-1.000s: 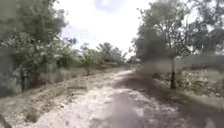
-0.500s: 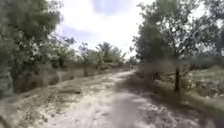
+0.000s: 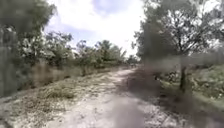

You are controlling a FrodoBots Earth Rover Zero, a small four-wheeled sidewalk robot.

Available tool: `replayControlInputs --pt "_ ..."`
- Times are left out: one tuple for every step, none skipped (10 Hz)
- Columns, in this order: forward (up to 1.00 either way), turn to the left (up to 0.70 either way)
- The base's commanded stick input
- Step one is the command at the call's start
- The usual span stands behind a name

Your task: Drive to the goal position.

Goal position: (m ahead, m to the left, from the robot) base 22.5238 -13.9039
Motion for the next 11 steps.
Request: replayControlInputs --pt "0.70 0.00" --pt "0.70 0.00" --pt "0.70 0.00" --pt "0.70 0.00" --pt "0.70 0.07" --pt "0.70 0.20" --pt "0.70 0.32" --pt "0.70 0.23" --pt "0.70 0.08" --pt "0.70 0.13" --pt "0.70 0.35"
